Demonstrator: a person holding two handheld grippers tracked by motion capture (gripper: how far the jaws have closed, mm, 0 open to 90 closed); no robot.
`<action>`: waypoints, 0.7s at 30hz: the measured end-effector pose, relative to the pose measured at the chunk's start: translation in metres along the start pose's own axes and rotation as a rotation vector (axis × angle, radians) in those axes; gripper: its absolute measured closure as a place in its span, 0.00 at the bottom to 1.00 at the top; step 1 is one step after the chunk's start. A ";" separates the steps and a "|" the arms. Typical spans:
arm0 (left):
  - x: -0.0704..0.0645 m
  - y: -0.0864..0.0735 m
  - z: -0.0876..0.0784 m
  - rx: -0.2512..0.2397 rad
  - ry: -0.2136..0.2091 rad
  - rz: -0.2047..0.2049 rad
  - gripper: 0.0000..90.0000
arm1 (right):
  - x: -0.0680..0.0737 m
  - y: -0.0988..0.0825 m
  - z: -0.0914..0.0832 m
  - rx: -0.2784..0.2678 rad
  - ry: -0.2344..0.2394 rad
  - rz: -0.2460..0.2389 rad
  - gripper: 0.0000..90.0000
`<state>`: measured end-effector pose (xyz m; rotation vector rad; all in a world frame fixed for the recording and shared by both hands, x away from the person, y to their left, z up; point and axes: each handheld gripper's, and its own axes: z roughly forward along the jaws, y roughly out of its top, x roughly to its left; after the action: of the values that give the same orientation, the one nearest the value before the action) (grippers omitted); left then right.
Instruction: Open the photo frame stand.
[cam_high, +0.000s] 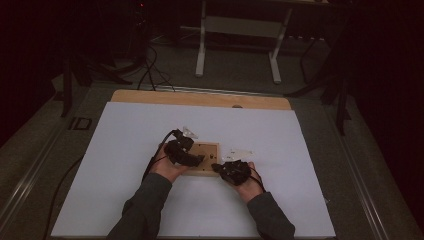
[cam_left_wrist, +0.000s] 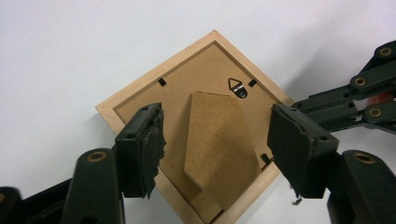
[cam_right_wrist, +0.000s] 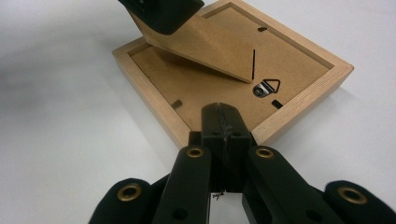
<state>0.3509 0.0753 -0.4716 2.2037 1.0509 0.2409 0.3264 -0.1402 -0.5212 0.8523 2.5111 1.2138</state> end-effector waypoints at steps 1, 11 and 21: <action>0.001 -0.001 0.000 -0.005 -0.011 -0.014 0.40 | 0.000 0.000 0.000 -0.001 0.000 0.000 1.00; 0.010 -0.010 0.008 0.019 -0.053 -0.093 0.43 | 0.000 0.000 0.000 -0.001 0.005 0.002 1.00; 0.011 -0.011 0.016 0.057 -0.139 -0.139 0.46 | 0.000 0.000 0.000 -0.002 0.004 0.002 1.00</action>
<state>0.3587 0.0804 -0.4922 2.1521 1.1394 -0.0041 0.3265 -0.1408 -0.5214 0.8532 2.5124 1.2200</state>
